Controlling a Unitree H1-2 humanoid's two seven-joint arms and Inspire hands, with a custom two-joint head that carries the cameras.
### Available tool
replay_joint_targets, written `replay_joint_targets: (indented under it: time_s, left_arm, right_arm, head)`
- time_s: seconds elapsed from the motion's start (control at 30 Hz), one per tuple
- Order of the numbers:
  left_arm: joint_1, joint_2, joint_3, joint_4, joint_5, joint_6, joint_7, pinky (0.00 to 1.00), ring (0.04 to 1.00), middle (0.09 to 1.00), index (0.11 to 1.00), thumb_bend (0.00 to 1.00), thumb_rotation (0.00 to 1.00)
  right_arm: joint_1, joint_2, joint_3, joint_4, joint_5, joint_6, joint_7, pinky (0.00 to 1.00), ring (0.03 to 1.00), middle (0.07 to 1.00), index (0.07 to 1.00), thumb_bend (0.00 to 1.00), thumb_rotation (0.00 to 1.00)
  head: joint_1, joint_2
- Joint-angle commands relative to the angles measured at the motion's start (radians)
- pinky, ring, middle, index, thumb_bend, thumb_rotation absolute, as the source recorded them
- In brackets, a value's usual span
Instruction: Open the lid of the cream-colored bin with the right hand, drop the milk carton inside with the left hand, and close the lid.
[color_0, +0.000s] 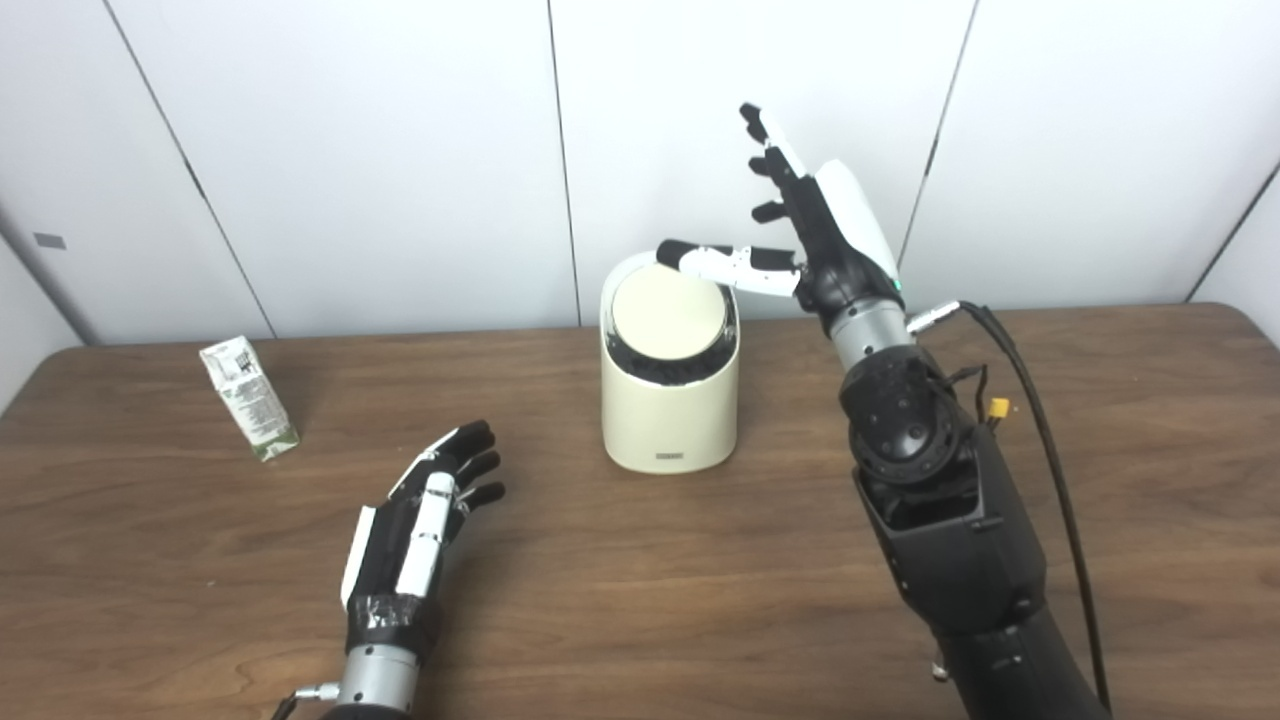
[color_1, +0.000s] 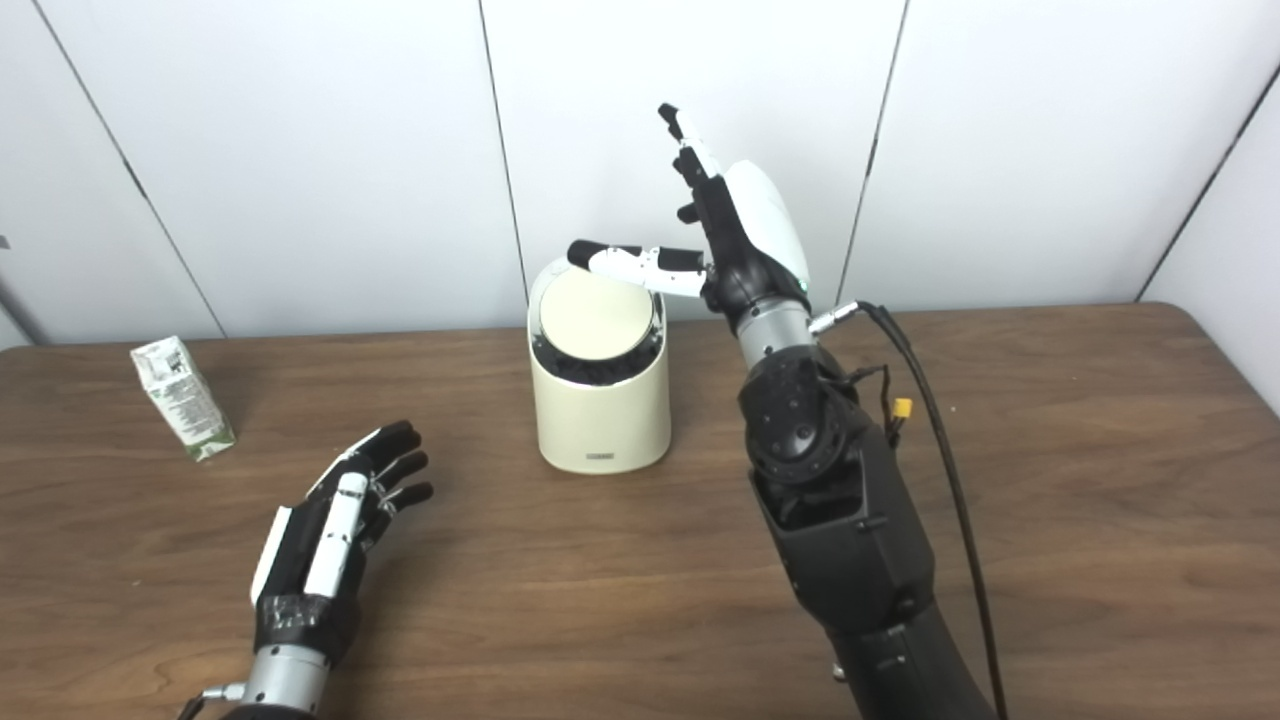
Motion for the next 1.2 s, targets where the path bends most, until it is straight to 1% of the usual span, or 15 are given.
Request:
replay_joint_targets:
  time_s: [0.0, 0.03, 0.13, 0.2, 0.27, 0.37, 0.47, 0.6, 0.7, 0.97, 1.17]
  left_arm:
    - [-0.038, -0.011, -0.006, -0.013, 0.01, -0.042, 0.006, 0.75, 0.827, 0.832, 0.819, 0.2, 0.7]
    - [-0.039, -0.012, -0.006, -0.012, 0.01, -0.042, 0.007, 0.76, 0.829, 0.833, 0.82, 0.2, 0.7]
    - [-0.04, -0.015, -0.006, -0.012, 0.011, -0.042, 0.006, 0.75, 0.829, 0.834, 0.824, 0.2, 0.71]
    - [-0.04, -0.017, -0.005, -0.014, 0.012, -0.042, 0.008, 0.76, 0.831, 0.835, 0.824, 0.21, 0.72]
    - [-0.042, -0.018, -0.003, -0.014, 0.012, -0.046, 0.01, 0.75, 0.83, 0.834, 0.823, 0.2, 0.73]
    - [-0.043, -0.019, -0.002, -0.015, 0.007, -0.048, 0.011, 0.75, 0.828, 0.834, 0.823, 0.2, 0.73]
    - [-0.043, -0.015, -0.004, -0.019, 0.005, -0.048, 0.011, 0.75, 0.827, 0.834, 0.821, 0.21, 0.71]
    - [-0.041, -0.014, -0.004, -0.02, 0.002, -0.048, 0.011, 0.75, 0.829, 0.834, 0.821, 0.21, 0.71]
    - [-0.04, -0.014, -0.004, -0.023, 0.003, -0.043, 0.013, 0.75, 0.828, 0.832, 0.822, 0.21, 0.71]
    - [-0.039, -0.013, -0.005, -0.024, 0.002, -0.039, 0.013, 0.75, 0.828, 0.834, 0.823, 0.22, 0.7]
    - [-0.037, -0.017, -0.005, -0.03, 0.002, -0.039, 0.015, 0.74, 0.821, 0.827, 0.817, 0.22, 0.69]
  right_arm:
    - [-0.063, -0.007, 0.021, 0.009, -0.068, -0.004, -0.033, 0.75, 0.9, 0.96, 0.967, 0.79, 0.45]
    - [-0.064, -0.009, 0.032, 0.03, -0.084, -0.013, -0.044, 0.74, 0.901, 0.963, 0.965, 0.8, 0.44]
    - [-0.066, -0.015, 0.053, 0.07, -0.11, -0.032, -0.06, 0.87, 0.956, 0.992, 0.977, 0.8, 0.41]
    - [-0.065, -0.023, 0.069, 0.091, -0.129, -0.037, -0.063, 0.95, 0.991, 0.999, 0.987, 0.83, 0.36]
    - [-0.062, -0.029, 0.081, 0.101, -0.139, -0.033, -0.057, 0.99, 0.998, 1.0, 0.995, 0.85, 0.33]
    - [-0.056, -0.04, 0.098, 0.109, -0.151, -0.028, -0.047, 1.0, 1.0, 1.0, 0.999, 0.89, 0.29]
    - [-0.044, -0.049, 0.114, 0.11, -0.169, -0.02, -0.038, 0.98, 1.0, 1.0, 0.994, 0.93, 0.25]
    - [-0.032, -0.059, 0.12, 0.11, -0.177, -0.015, -0.033, 0.98, 1.0, 1.0, 0.995, 0.93, 0.25]
    - [-0.026, -0.063, 0.118, 0.11, -0.171, -0.019, -0.034, 0.97, 1.0, 1.0, 0.993, 0.93, 0.25]
    - [-0.01, -0.084, 0.133, 0.096, -0.18, -0.033, -0.029, 0.96, 1.0, 1.0, 0.984, 0.94, 0.25]
    - [-0.008, -0.105, 0.176, 0.094, -0.259, -0.005, 0.002, 0.95, 1.0, 1.0, 0.981, 0.97, 0.23]
  head:
    - [0.0, 0.0]
    - [0.0, 0.0]
    - [-0.001, -0.001]
    - [0.0, -0.001]
    - [0.002, 0.0]
    - [0.003, 0.0]
    - [0.002, 0.002]
    - [0.001, 0.005]
    - [0.002, 0.005]
    - [0.002, 0.007]
    - [0.005, 0.015]
